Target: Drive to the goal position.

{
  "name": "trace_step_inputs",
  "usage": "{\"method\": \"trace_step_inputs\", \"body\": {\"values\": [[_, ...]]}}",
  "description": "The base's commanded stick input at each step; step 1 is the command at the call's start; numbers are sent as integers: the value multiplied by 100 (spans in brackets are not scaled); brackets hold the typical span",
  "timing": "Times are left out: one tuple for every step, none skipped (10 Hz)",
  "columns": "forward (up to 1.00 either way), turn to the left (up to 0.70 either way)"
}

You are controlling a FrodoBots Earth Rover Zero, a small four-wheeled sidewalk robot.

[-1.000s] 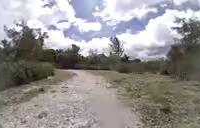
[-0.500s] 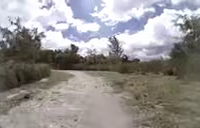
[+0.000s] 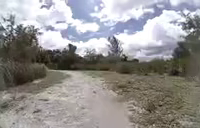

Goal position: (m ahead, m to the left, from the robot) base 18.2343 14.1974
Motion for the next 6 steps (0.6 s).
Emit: {"method": "trace_step_inputs", "body": {"values": [[85, 0], [85, 0], [85, 0], [85, 0], [85, 2], [85, 30]]}}
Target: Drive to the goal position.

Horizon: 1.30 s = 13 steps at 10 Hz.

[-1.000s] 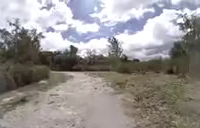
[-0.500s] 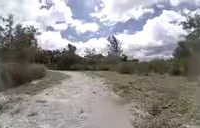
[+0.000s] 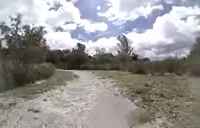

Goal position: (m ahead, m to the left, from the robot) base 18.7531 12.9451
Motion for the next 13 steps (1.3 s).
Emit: {"method": "trace_step_inputs", "body": {"values": [[85, 34], [85, 28], [85, 1], [85, 0], [85, 0], [85, 0], [85, 0], [85, 0], [85, 0], [85, 0], [85, 0], [85, 0], [85, 0]]}}
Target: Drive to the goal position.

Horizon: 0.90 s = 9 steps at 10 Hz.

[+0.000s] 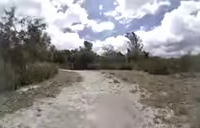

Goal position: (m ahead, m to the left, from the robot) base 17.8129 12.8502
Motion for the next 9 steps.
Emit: {"method": "trace_step_inputs", "body": {"values": [[85, 0], [85, 0], [85, 0], [85, 0], [85, 0], [85, 0], [85, 0], [85, 0], [85, 0]]}}
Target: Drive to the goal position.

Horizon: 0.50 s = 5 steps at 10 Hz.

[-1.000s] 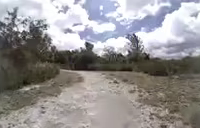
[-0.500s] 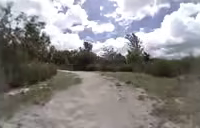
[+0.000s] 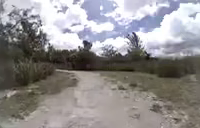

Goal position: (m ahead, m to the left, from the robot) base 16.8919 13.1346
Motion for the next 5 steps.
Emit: {"method": "trace_step_inputs", "body": {"values": [[85, 0], [85, 0], [85, 0], [85, 0], [85, 0]]}}
